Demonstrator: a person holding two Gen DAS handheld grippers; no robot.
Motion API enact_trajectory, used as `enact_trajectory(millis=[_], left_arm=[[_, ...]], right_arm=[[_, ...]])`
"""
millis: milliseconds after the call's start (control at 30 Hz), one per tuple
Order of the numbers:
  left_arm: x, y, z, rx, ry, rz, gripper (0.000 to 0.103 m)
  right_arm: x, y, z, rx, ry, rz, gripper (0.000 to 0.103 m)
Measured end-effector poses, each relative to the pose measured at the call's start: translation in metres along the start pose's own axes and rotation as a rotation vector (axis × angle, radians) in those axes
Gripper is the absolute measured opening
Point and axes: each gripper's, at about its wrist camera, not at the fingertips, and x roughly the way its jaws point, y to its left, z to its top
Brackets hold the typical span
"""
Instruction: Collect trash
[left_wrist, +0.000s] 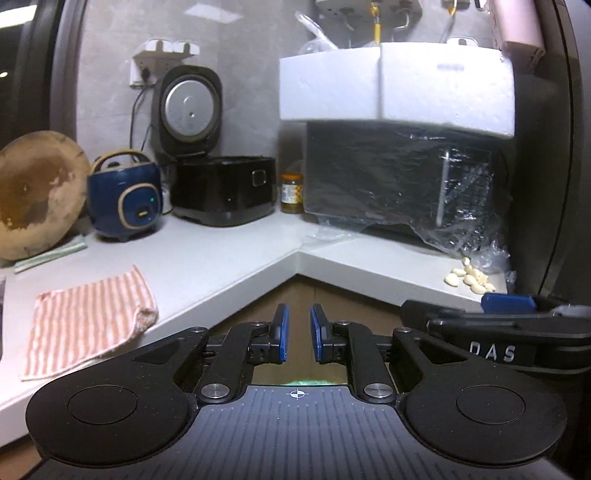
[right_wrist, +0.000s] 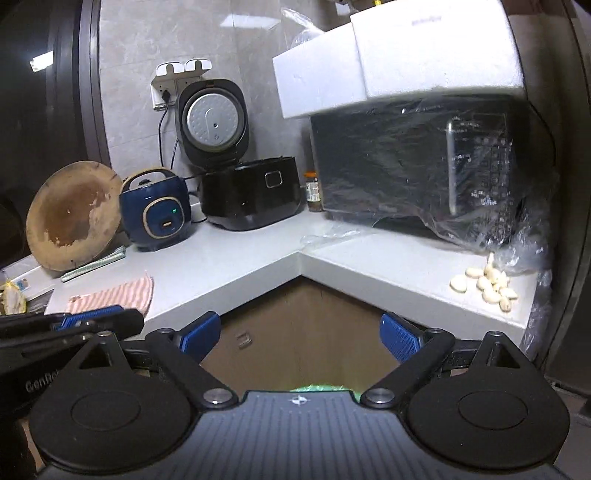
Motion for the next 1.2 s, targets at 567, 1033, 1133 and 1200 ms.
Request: enact_trajectory(millis=[567, 1033, 1133, 1200], left_arm=[[-0.023, -0.007, -0.002, -0.015, 0.011, 0.01, 0.017], [-0.027, -0.006, -0.002, -0.01, 0.004, 0.0, 0.016], [-0.027, -0.006, -0.002, -0.009, 0.004, -0.001, 0.016], [-0.027, -0.006, -0.002, -0.01, 0.007, -0.002, 0.016]], right_arm=[[-0.02, -0.002, -0.007, 0.01, -0.01, 0.034, 0.094], [-0.024, 0.0, -0.008, 0.003, -0.02, 0.034, 0.094], [-0.023, 0.0, -0.008, 0.002, -0.019, 0.034, 0.094], [-0.022, 0.0, -0.007, -0.001, -0.018, 0.034, 0.094]])
